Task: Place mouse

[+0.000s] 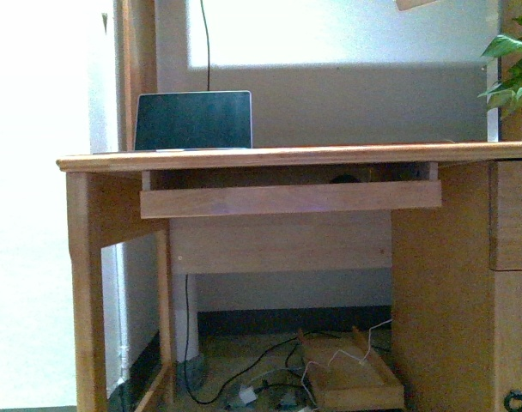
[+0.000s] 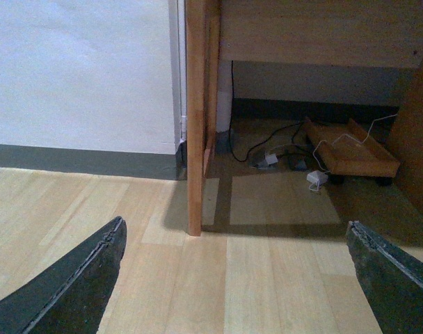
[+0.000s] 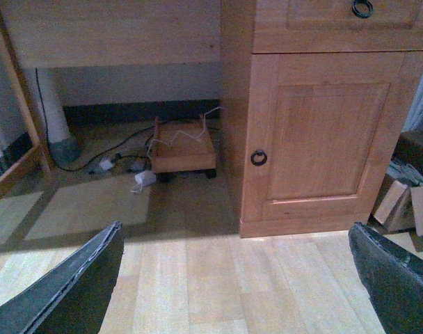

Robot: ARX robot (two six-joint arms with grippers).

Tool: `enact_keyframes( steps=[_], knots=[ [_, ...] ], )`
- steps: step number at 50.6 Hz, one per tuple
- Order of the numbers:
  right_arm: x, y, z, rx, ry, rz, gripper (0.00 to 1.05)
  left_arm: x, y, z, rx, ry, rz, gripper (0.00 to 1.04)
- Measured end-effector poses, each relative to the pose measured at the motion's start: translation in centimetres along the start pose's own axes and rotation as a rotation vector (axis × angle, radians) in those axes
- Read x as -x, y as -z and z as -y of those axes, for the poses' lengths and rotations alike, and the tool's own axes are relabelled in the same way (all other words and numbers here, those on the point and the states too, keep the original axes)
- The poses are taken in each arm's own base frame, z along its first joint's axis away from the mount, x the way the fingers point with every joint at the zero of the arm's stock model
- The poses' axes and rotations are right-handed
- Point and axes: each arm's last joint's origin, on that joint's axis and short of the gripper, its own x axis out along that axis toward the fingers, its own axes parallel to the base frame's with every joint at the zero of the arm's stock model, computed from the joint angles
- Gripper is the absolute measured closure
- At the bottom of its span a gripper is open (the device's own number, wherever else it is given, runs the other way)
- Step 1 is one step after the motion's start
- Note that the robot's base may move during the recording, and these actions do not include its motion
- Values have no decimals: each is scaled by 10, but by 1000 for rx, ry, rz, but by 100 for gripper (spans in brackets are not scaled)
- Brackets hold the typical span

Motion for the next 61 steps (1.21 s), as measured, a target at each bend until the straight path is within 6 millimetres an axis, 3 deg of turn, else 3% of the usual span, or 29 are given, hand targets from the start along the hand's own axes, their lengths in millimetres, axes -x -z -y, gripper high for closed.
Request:
enact_keyframes(
  steps=[61],
  knots=[
    [0,0,0,0,-1,0,7,0,0,0,0,0,0,8]
  ],
)
